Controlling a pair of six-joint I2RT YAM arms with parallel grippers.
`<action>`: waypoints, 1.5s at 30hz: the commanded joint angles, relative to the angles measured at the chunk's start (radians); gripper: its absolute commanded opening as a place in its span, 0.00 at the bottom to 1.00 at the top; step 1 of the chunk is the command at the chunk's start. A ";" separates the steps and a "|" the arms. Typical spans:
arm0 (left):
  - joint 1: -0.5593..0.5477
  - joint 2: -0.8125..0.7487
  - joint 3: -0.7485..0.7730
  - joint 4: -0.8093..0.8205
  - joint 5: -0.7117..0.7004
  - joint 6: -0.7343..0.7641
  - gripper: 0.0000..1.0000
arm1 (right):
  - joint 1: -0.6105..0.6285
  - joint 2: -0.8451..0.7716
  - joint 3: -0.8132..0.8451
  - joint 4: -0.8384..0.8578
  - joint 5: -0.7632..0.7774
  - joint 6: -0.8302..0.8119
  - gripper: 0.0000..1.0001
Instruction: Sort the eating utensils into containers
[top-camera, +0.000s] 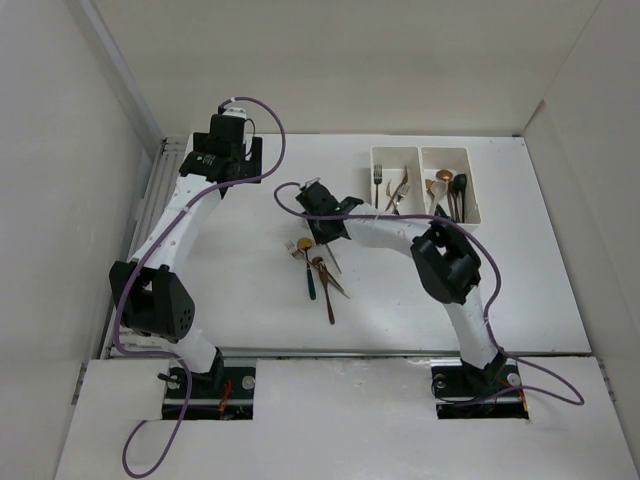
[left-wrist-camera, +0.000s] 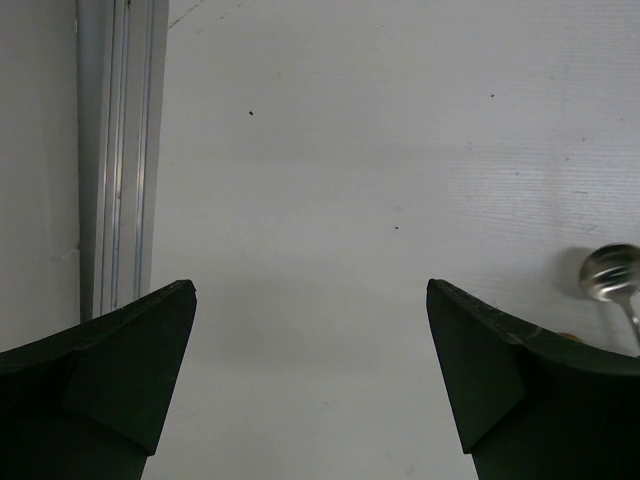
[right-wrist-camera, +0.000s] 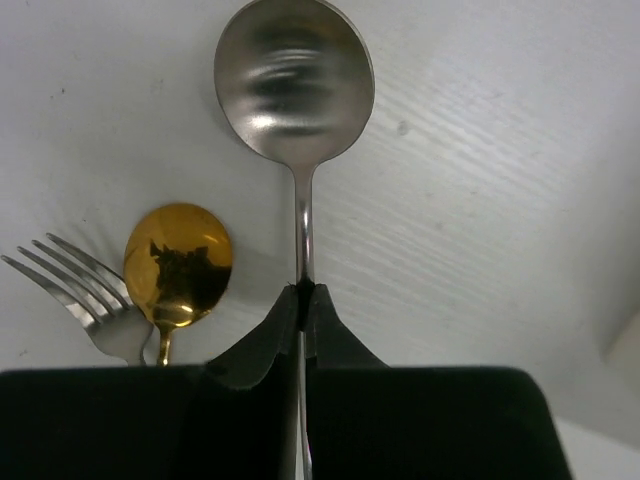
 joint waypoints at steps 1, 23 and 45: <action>0.002 -0.038 -0.003 0.023 -0.004 0.006 1.00 | -0.063 -0.166 0.129 -0.010 0.024 -0.073 0.00; -0.007 -0.069 -0.168 0.045 0.278 -0.083 1.00 | -0.671 -0.206 0.058 0.056 0.243 -0.277 0.19; -0.124 -0.028 -0.279 0.106 0.011 -0.292 1.00 | 0.086 -0.516 -0.420 0.077 -0.022 0.184 0.65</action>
